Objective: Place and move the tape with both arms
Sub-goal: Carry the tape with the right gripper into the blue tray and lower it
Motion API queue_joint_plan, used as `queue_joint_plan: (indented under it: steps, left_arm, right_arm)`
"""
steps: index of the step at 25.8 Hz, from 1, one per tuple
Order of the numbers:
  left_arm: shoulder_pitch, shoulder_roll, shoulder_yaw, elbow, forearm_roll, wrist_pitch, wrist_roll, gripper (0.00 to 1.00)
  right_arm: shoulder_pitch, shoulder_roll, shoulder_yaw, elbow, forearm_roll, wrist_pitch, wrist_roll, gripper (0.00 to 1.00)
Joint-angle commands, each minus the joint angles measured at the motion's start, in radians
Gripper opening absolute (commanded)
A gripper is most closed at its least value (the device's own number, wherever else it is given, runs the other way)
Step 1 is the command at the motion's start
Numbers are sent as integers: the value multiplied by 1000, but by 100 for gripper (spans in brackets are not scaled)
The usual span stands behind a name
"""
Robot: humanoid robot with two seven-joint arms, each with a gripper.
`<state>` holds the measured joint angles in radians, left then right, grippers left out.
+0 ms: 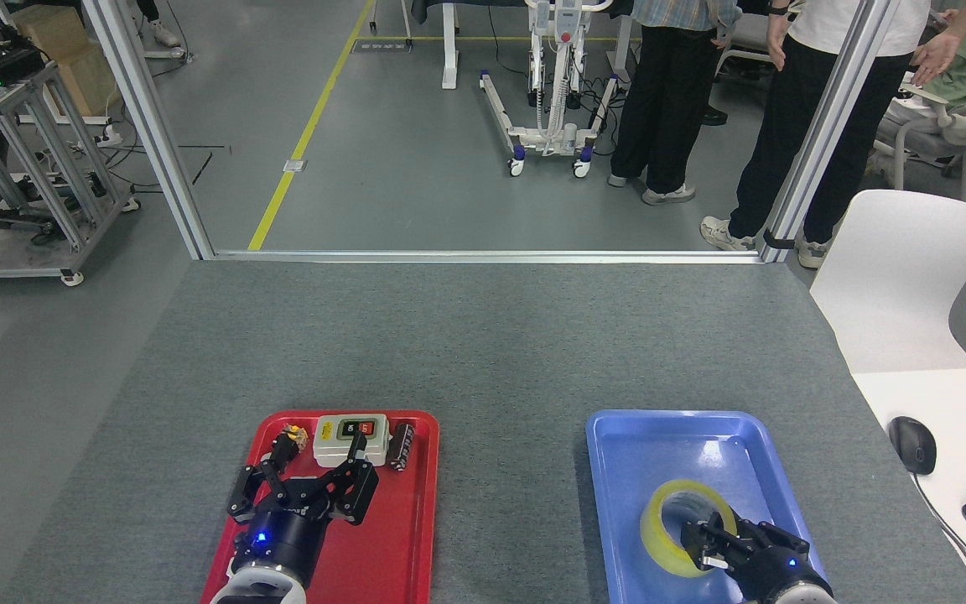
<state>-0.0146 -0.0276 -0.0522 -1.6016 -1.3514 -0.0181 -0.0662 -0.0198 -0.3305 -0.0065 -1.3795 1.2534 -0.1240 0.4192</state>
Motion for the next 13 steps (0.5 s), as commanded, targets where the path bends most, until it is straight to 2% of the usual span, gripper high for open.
queue_joint_plan:
  steps: [1, 2, 3, 5, 6, 10, 13]
  left_arm:
    - [-1, 0, 0, 0, 0, 0, -1, 100]
    - [1, 0, 0, 0, 0, 0, -1, 100]
    - [1, 0, 0, 0, 0, 0, -3, 100]
    - [-1, 0, -1, 0, 0, 0, -3, 100]
    - [-1, 0, 0, 0, 0, 0, -3, 100]
    - [-1, 0, 0, 2, 1, 0, -4, 100]
    - [-1, 0, -1, 3, 0, 0, -6, 100]
  right_arm:
    - [-5, -12, 0, 19, 0, 14, -5, 0]
    - [-6, -12, 2, 19, 0, 29, -5, 7]
    - [-8, -13, 3, 19, 0, 44, -8, 27]
    - [-8, -12, 2, 19, -3, 53, -16, 81]
    - [-6, -12, 0, 17, -8, 47, -17, 100]
    - [-3, -12, 0, 0, -12, 46, -42, 100]
    - [0, -10, -1, -33, -12, 44, -122, 100]
